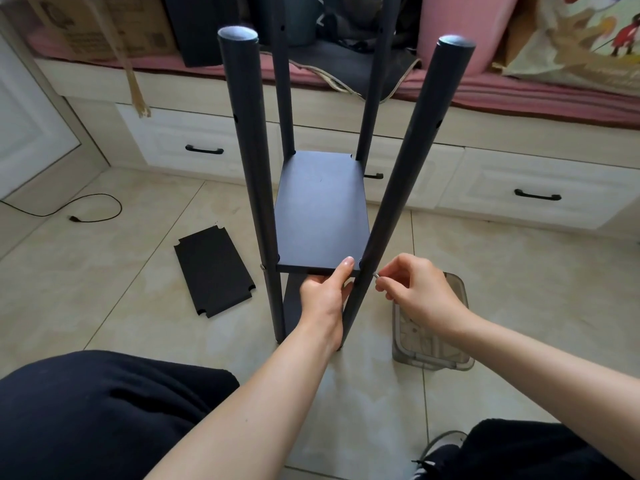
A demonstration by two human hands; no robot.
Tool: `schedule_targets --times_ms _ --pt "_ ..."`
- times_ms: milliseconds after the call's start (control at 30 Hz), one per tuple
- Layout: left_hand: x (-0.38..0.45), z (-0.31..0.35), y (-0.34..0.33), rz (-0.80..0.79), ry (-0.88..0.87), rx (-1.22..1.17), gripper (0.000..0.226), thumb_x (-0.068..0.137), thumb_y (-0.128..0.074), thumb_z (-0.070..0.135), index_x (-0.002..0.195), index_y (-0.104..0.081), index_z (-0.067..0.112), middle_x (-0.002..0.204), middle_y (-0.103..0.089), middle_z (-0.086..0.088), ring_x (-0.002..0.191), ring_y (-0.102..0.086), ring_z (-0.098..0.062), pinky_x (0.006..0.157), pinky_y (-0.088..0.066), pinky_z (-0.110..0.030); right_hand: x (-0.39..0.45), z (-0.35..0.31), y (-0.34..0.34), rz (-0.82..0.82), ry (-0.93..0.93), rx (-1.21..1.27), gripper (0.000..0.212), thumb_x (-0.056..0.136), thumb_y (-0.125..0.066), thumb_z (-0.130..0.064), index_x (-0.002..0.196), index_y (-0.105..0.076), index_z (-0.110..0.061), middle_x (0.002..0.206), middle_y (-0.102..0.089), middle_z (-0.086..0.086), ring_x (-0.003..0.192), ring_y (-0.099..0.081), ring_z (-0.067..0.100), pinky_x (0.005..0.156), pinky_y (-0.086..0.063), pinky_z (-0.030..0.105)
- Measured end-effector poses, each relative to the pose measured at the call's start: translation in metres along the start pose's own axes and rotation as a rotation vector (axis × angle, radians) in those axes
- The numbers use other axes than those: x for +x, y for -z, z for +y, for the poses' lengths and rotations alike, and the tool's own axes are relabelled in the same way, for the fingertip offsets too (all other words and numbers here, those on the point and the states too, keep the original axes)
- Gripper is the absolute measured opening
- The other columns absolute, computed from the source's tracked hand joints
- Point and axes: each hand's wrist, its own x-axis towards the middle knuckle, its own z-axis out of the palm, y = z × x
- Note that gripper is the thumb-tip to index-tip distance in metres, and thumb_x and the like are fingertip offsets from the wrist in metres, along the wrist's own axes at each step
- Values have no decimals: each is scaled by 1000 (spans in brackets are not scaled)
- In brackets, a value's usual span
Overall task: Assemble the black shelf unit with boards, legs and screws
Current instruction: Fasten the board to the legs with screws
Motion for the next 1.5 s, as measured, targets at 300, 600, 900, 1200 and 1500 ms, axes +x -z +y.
schedule_targets --times_ms 300,600,900,1200,1500 --pt "0 1 -2 -24 20 -66 11 92 -72 13 101 -69 9 95 -77 -5 77 -75 -16 60 -56 -19 1 2 0 -4 49 -50 3 92 -67 -17 93 -64 -15 81 -69 -7 74 -64 4 60 -46 10" --pt "0 -2 0 -51 11 -46 22 94 -71 19 112 -67 7 105 -77 -10 88 -76 -22 63 -57 -20 5 3 -1 -37 -63 180 4 92 -66 -12 89 -65 -14 81 -73 2 67 -64 14 66 -54 26" --pt "3 -4 1 -35 9 -11 18 94 -71 23 110 -67 14 104 -77 -6 91 -76 -21 62 -56 -18 7 3 0 2 -54 185 10 85 -75 -14 89 -66 -15 74 -74 1 63 -68 12 63 -57 24" --pt "2 -2 0 -45 26 -34 13 95 -69 21 106 -67 15 86 -79 3 76 -76 -12 55 -55 -17 5 -1 2 55 52 7 12 85 -76 -18 79 -67 -12 69 -70 -2 60 -67 5 61 -53 18" --pt "2 3 0 -50 35 -66 18 95 -69 18 111 -67 9 85 -78 1 70 -75 -12 53 -55 -18 7 -2 0 13 52 -18 11 86 -75 -17 81 -67 -12 70 -71 -1 60 -67 4 61 -53 18"
